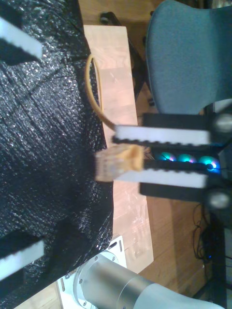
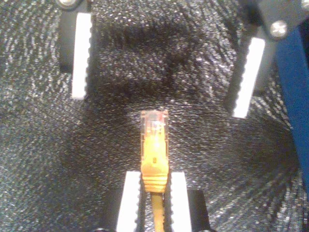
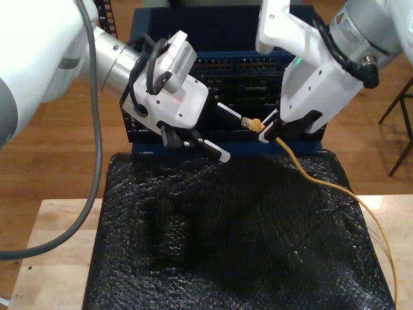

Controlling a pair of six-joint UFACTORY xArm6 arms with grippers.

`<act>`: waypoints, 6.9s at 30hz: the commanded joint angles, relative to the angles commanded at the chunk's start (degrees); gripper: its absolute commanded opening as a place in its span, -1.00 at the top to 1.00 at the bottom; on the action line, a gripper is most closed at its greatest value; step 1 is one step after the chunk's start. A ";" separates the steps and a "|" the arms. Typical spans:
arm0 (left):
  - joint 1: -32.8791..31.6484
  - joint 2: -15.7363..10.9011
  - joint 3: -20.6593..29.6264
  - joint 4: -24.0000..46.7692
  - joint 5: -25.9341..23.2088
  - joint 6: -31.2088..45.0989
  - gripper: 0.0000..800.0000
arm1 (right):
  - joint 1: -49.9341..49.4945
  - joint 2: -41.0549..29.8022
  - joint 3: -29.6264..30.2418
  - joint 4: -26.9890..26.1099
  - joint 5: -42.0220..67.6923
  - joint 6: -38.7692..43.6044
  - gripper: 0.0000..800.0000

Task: Grab the cable and plug it in

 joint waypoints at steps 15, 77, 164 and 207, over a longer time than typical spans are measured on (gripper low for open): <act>0.00 -0.88 0.35 -0.44 0.79 2.46 -0.90 | 0.00 1.76 0.44 1.85 -0.09 -0.26 0.99; 1.23 -1.14 2.73 -4.13 1.85 2.02 0.37 | -0.26 1.85 0.35 1.67 -0.26 -0.26 0.99; 5.36 5.63 1.85 -11.87 8.26 -4.92 0.99 | -1.76 -8.53 -1.23 7.65 -0.18 -15.82 -0.99; 7.82 13.98 -2.20 -20.92 28.57 -21.80 0.99 | 11.16 -25.93 22.59 7.74 -35.34 -25.76 -0.99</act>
